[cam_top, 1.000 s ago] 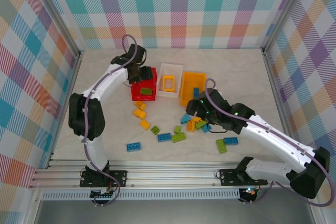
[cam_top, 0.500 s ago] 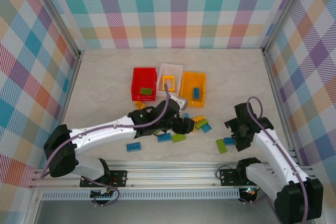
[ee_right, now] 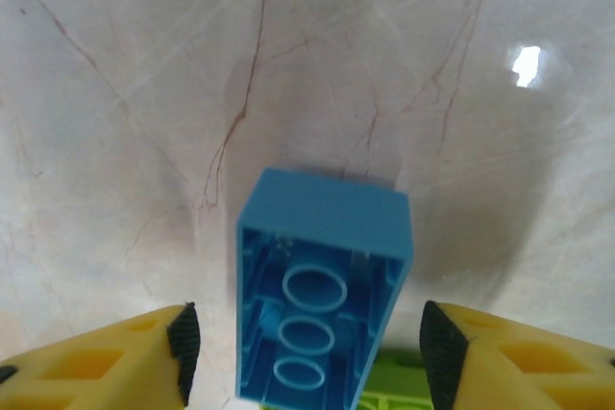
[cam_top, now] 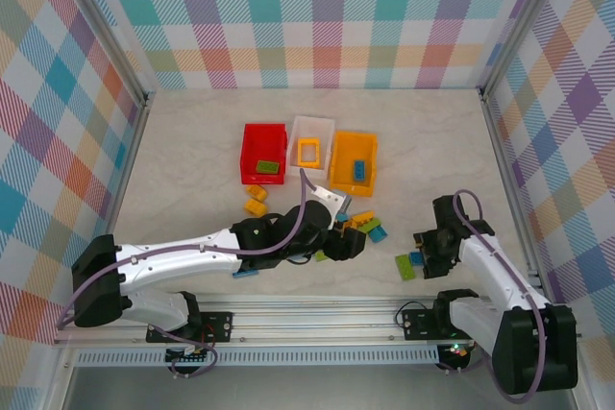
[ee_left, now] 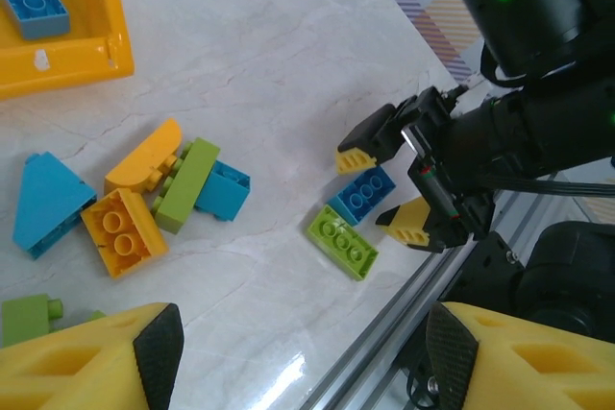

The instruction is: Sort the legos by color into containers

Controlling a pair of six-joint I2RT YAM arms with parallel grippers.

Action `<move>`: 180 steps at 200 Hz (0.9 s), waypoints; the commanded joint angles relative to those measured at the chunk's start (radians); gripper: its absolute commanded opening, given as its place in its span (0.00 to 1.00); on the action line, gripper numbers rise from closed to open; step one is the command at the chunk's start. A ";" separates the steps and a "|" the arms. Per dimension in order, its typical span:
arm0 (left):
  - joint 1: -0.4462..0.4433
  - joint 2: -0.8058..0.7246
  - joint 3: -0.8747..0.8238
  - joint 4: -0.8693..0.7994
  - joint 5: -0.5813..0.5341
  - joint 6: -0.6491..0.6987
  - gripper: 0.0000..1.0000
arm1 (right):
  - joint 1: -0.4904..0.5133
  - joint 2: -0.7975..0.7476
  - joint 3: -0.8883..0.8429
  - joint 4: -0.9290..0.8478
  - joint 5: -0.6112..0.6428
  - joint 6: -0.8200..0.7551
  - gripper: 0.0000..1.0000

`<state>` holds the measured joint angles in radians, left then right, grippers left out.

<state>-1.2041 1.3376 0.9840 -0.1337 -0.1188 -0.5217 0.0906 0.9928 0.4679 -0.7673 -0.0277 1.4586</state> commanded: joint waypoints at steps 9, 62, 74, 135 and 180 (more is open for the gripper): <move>-0.021 -0.031 -0.015 0.022 -0.040 -0.008 0.70 | -0.022 0.023 -0.028 0.081 0.008 -0.014 0.52; -0.019 -0.083 -0.001 -0.035 -0.146 -0.017 0.69 | -0.023 0.076 0.027 0.223 -0.008 -0.208 0.14; -0.017 -0.094 0.018 -0.086 -0.191 -0.026 0.69 | -0.012 0.081 0.088 0.227 -0.005 -0.300 0.12; -0.005 -0.183 0.055 -0.301 -0.451 -0.086 0.68 | 0.300 0.342 0.550 0.267 -0.072 -0.789 0.14; -0.006 -0.222 0.050 -0.349 -0.498 -0.116 0.68 | 0.327 0.681 0.846 0.198 -0.129 -0.837 0.18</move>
<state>-1.2087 1.1450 1.0092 -0.4240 -0.5495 -0.6083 0.4232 1.5490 1.2167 -0.5014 -0.1291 0.7170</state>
